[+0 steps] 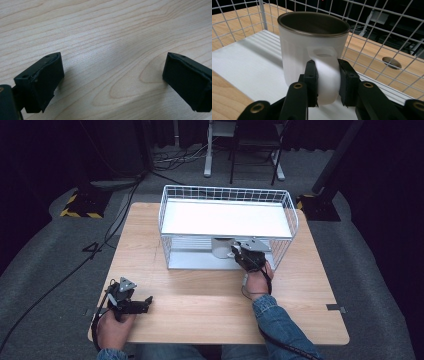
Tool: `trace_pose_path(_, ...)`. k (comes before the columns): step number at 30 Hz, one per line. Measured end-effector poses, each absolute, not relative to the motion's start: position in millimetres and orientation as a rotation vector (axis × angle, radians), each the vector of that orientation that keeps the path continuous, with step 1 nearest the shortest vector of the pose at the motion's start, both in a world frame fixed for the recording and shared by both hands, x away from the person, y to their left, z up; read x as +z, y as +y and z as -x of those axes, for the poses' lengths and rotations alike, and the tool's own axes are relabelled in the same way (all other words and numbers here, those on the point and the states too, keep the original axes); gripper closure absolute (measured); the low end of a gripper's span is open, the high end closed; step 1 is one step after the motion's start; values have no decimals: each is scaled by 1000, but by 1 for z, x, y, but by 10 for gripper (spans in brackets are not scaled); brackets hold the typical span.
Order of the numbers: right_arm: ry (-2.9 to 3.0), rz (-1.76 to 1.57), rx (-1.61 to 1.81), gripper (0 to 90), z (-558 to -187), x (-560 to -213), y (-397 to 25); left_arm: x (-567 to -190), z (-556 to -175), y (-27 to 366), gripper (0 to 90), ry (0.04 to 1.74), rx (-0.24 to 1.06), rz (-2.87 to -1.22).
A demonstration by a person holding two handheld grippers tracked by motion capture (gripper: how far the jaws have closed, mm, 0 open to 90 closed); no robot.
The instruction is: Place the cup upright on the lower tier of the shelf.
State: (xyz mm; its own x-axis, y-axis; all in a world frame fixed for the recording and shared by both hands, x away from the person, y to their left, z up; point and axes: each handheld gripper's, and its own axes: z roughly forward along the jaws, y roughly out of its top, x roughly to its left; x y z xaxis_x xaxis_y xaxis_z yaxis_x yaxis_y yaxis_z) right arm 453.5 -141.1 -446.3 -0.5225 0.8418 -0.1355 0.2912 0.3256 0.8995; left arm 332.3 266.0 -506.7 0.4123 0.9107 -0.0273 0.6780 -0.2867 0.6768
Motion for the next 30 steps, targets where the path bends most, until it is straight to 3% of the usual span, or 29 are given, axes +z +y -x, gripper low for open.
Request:
trace_pose_path(11, 2023, -990, 1138, 705, -455, -454, -143, -507, -332, 266, 38, 1343, 492, -2058)
trace_pose_path(18, 2048, -967, 1132, 580, -454, -452, -143, -507, -332, 266, 38, 1343, 491, -2058)
trace_pose_path(30, 2044, -942, 1167, 493, -446, -442, -150, -507, -332, 266, 38, 1344, 491, -2058)
